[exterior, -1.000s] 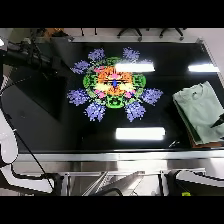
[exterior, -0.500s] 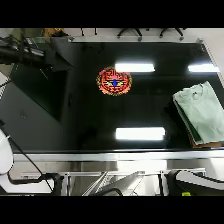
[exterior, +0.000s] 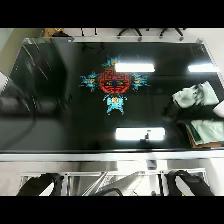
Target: Fold the shirts.
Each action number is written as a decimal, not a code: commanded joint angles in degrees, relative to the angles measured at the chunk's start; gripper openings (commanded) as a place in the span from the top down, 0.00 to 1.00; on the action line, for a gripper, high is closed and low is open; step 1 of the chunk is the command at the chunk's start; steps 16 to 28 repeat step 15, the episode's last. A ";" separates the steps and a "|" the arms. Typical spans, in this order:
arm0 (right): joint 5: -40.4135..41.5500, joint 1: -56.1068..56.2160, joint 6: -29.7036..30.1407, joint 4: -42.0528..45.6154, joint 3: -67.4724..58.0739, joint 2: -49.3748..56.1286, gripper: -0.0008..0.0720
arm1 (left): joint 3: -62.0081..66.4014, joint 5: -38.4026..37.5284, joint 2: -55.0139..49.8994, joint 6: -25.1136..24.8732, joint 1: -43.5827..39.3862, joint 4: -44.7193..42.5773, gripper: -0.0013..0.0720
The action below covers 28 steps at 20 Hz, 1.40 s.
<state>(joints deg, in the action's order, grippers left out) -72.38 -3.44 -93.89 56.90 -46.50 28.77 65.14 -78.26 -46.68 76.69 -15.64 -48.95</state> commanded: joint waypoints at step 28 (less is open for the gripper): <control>2.71 9.49 -0.59 -1.95 13.16 -8.26 0.96 | -32.50 12.35 23.15 5.97 -5.51 -2.49 0.97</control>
